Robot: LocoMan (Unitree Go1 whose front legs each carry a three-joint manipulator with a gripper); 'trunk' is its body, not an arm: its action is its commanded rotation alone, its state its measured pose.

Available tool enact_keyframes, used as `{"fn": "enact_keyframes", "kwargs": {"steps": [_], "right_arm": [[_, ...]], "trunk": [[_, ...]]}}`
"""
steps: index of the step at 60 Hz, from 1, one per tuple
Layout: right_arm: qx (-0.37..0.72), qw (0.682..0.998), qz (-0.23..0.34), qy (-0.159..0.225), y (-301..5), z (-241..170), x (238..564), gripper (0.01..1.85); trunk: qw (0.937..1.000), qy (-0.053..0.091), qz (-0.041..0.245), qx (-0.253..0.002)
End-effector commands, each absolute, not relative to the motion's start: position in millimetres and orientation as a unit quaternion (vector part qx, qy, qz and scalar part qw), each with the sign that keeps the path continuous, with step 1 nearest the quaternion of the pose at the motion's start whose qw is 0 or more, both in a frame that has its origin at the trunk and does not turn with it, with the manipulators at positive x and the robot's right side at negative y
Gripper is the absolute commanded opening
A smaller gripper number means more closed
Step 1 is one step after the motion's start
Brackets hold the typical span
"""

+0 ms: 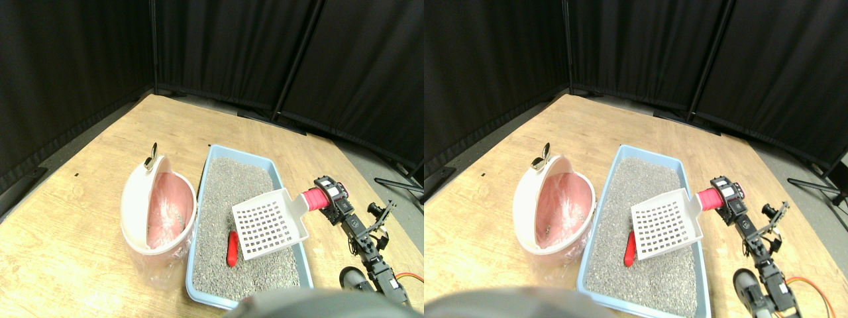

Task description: Scoop (unimanual)

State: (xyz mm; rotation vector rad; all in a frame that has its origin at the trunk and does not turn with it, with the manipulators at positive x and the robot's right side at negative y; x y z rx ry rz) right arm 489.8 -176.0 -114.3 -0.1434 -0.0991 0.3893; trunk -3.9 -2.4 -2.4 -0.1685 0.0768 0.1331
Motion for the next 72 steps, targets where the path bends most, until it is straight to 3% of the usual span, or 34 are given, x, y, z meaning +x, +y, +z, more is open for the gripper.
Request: {"fn": "enact_keyframes", "kwargs": {"steps": [1,43,61,65,72], "right_arm": [[-0.068,0.977,0.188,-0.076,-174,-103,490,0.05],[-0.201,0.964,0.169,-0.049,-174,-88,500,0.05],[-0.257,0.945,0.199,-0.046,-169,-83,506,0.05],[-0.275,0.932,0.225,-0.065,-167,-85,507,0.05],[-0.296,0.925,0.229,-0.064,-165,-85,509,0.05]], "trunk": [[0.9912,0.048,0.081,-0.093],[0.9906,0.056,0.08,-0.096],[0.9897,0.059,0.082,-0.101],[0.9893,0.062,0.083,-0.103],[0.9886,0.066,0.084,-0.107]]}}
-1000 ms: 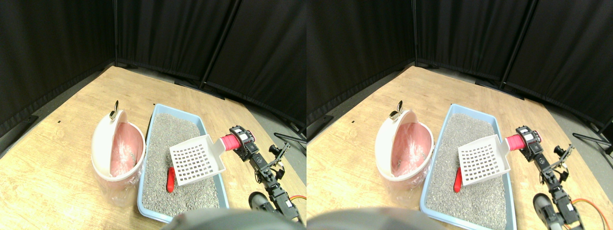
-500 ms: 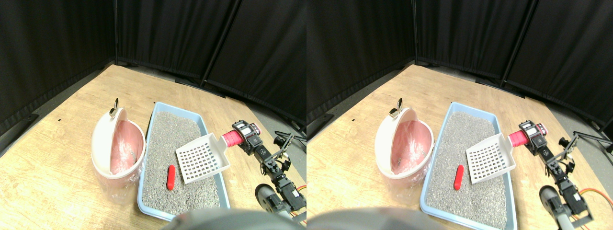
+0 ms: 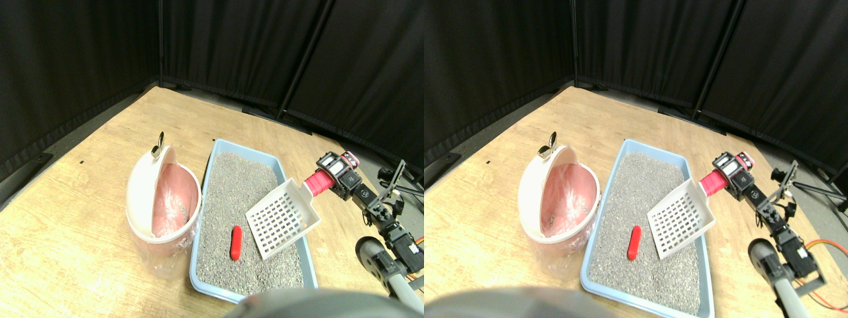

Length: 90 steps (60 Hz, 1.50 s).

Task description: Scoop (unimanual)

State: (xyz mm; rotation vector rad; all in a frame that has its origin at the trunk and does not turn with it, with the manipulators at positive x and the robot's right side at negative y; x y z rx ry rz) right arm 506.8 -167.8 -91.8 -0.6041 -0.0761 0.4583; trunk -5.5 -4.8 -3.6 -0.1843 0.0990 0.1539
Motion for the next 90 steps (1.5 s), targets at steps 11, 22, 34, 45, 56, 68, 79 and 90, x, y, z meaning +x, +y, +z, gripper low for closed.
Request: {"fn": "enact_keyframes", "kwargs": {"steps": [11,22,34,45,56,68,79,90], "right_arm": [[-0.304,0.915,0.251,-0.085,-165,-90,514,0.05],[-0.325,0.903,0.26,-0.107,-166,-93,511,0.05],[-0.337,0.897,0.268,-0.096,-159,-93,504,0.05],[-0.331,0.898,0.275,-0.09,-149,-95,497,0.05],[-0.349,0.891,0.277,-0.086,-143,-95,500,0.05],[-0.348,0.885,0.3,-0.071,-132,-119,498,0.05],[-0.318,0.89,0.323,-0.038,-120,-150,485,0.05],[-0.262,0.901,0.345,-0.003,-104,-179,471,0.05]], "trunk": [[0.9879,0.069,0.085,-0.11],[0.9878,0.07,0.084,-0.111],[0.9877,0.071,0.083,-0.112],[0.9875,0.072,0.081,-0.114],[0.9868,0.073,0.083,-0.118],[0.9851,0.079,0.087,-0.125],[0.9822,0.087,0.098,-0.134],[0.9814,0.091,0.1,-0.137]]}}
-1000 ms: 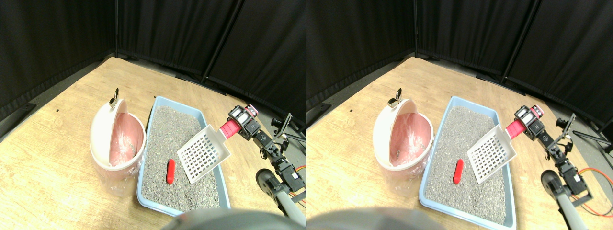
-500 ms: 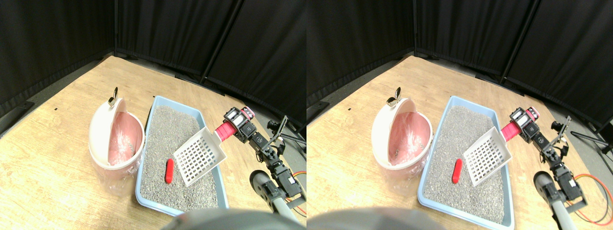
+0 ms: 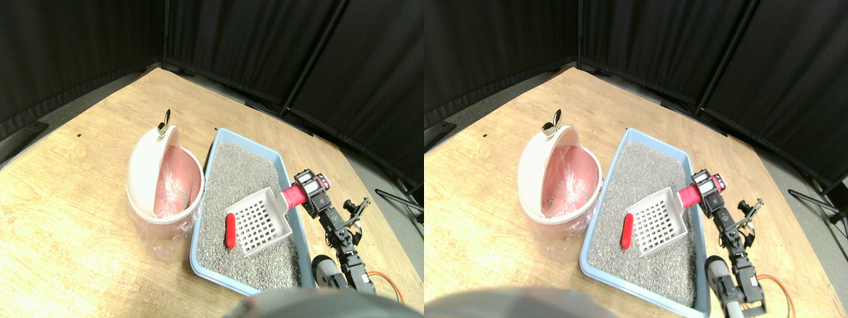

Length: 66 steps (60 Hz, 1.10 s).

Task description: Scoop (unimanual)

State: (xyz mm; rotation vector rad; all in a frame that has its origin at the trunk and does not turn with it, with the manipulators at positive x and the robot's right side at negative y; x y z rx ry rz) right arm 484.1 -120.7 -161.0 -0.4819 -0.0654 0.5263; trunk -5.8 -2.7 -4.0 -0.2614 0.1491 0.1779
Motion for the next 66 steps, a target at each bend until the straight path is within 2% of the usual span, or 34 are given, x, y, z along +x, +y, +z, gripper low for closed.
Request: {"fn": "enact_keyframes", "kwargs": {"steps": [1,4,18,26,28,32,44,62,66], "right_arm": [[-0.262,0.901,0.345,-0.003,-104,-179,471,0.05],[-0.241,0.905,0.351,0.009,-100,-182,466,0.05],[-0.23,0.902,0.365,0.002,-93,-176,467,0.05],[-0.16,0.931,0.327,0.031,-97,-165,479,0.05],[-0.143,0.941,0.304,0.045,-100,-160,482,0.11],[-0.086,0.955,0.278,0.062,-106,-151,492,0.05],[0.021,0.968,0.245,0.054,-123,-146,508,0.05],[0.083,0.975,0.196,0.057,-148,-145,513,0.05],[0.1,0.974,0.196,0.046,-153,-147,512,0.05]], "trunk": [[0.9814,0.091,0.1,-0.137],[0.9814,0.09,0.1,-0.137],[0.982,0.087,0.097,-0.136],[0.9827,0.083,0.096,-0.135],[0.9829,0.082,0.095,-0.135],[0.9831,0.082,0.094,-0.135],[0.9841,0.08,0.09,-0.13],[0.986,0.076,0.084,-0.123],[0.9865,0.075,0.082,-0.12]]}}
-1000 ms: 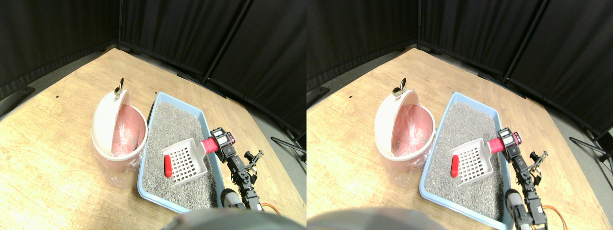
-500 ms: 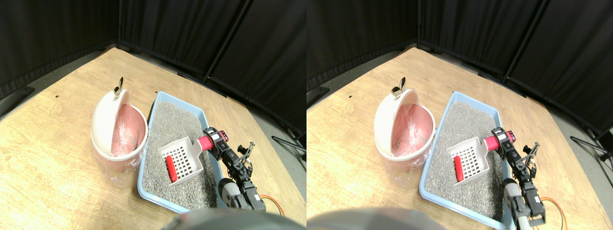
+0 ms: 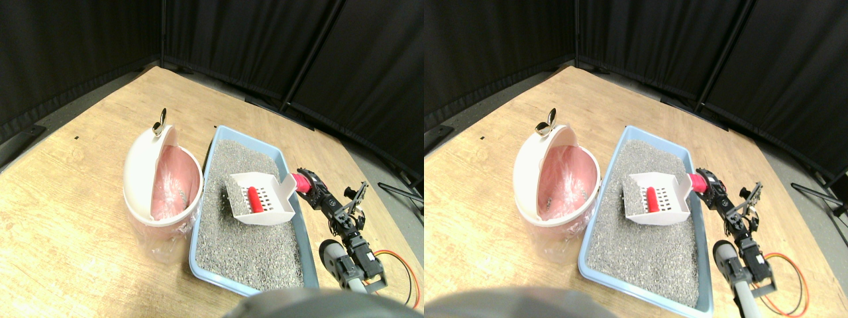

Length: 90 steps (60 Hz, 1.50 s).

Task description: Scoop (unimanual)

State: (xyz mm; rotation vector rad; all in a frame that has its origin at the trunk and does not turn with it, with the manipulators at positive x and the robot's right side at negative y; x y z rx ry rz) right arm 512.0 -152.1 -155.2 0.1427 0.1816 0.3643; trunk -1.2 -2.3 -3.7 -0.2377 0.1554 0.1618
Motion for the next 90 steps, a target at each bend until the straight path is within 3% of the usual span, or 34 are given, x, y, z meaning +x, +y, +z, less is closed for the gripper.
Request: {"fn": "enact_keyframes", "kwargs": {"steps": [1,29,46,67,90], "right_arm": [[0.103,0.975,0.193,0.043,-155,-147,512,0.05],[0.178,0.967,0.177,-0.052,-177,-131,512,0.05],[0.219,0.955,0.17,-0.103,-191,-110,528,0.05],[0.284,0.943,0.141,-0.101,-195,-115,532,0.05],[0.369,0.918,0.138,-0.049,-185,-119,525,0.05]], "trunk": [[0.9866,0.075,0.082,-0.12],[0.9905,0.062,0.064,-0.104],[0.9915,0.058,0.059,-0.1],[0.9917,0.057,0.057,-0.1],[0.9906,0.06,0.063,-0.105]]}}
